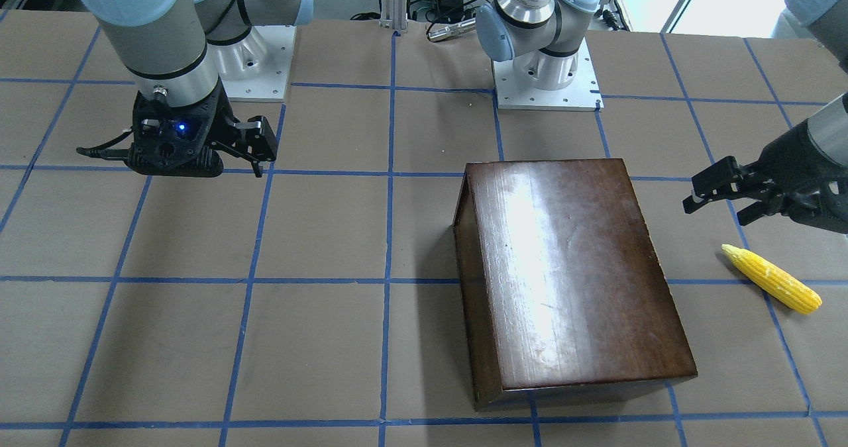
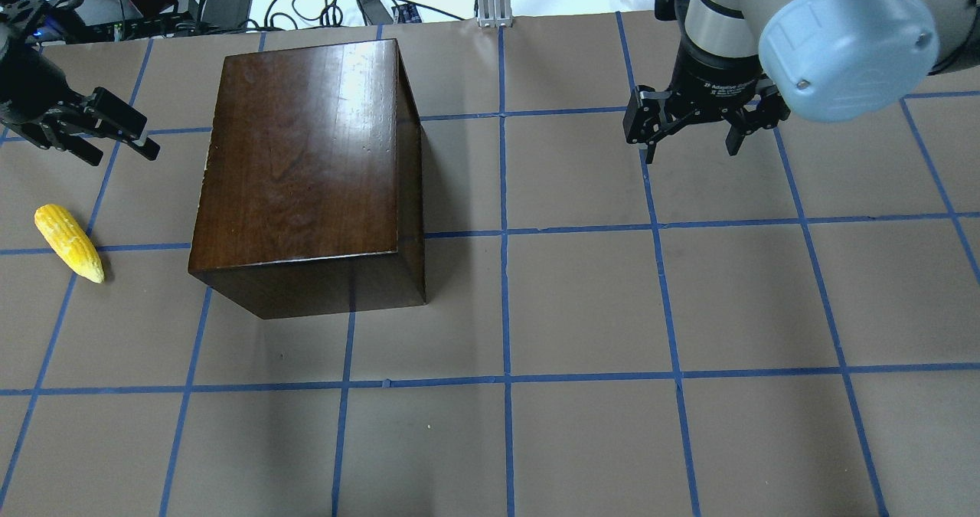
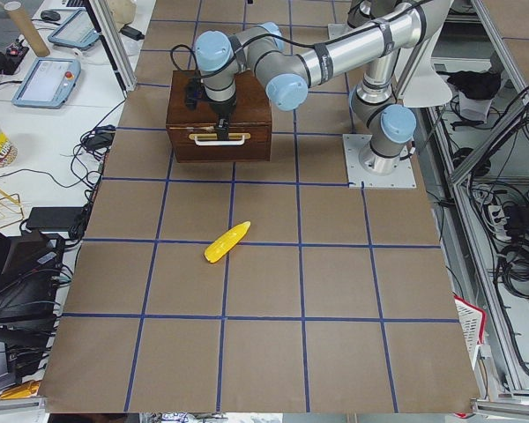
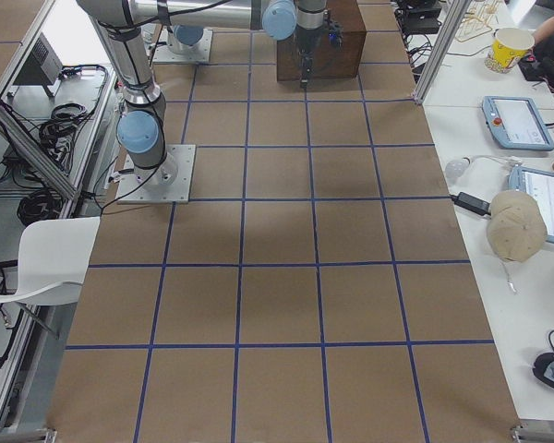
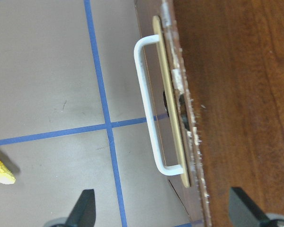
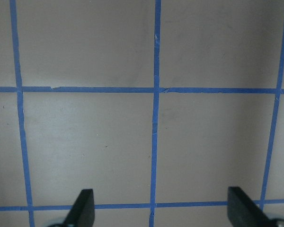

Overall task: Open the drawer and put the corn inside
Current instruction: 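Move the left gripper down beside the cabinet toward the white drawer handle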

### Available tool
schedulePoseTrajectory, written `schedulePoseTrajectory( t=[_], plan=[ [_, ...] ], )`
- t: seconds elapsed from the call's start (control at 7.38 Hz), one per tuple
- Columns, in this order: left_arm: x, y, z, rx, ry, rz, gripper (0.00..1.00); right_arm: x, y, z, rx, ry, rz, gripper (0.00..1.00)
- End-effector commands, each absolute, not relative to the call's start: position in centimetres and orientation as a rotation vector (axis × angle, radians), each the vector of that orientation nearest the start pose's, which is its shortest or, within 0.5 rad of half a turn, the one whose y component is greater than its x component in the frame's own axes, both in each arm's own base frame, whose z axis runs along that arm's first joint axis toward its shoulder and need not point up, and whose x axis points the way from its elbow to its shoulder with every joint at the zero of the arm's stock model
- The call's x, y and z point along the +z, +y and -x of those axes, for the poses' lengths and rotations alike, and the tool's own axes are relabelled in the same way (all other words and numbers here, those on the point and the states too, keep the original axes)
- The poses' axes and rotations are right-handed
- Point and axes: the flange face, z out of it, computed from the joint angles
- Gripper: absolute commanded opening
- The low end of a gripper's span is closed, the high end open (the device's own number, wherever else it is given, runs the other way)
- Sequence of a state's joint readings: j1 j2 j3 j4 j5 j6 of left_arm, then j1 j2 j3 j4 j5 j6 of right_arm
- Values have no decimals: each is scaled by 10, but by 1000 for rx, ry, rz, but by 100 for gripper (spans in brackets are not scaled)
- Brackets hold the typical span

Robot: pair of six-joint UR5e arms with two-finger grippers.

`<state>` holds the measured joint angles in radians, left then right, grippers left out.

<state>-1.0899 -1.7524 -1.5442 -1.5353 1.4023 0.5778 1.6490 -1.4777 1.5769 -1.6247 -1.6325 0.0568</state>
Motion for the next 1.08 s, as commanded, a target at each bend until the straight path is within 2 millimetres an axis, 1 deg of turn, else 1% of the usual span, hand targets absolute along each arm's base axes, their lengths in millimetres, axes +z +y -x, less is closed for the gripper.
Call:
schedulePoseTrajectory(
  t=[0.0, 0.41, 0.54, 0.95],
  plan=[
    [388, -567, -133, 63, 3364, -118, 100, 444, -513, -168, 65, 3205, 37, 100],
    [367, -575, -138, 84, 3369, -124, 100, 443, -514, -168, 65, 3203, 37, 100],
    [356, -581, -141, 58, 3360, -101, 100, 443, -513, -168, 65, 3203, 37, 100],
    [326, -573, -136, 113, 3380, -41, 100, 443, -513, -168, 67, 3203, 37, 100]
  ],
)
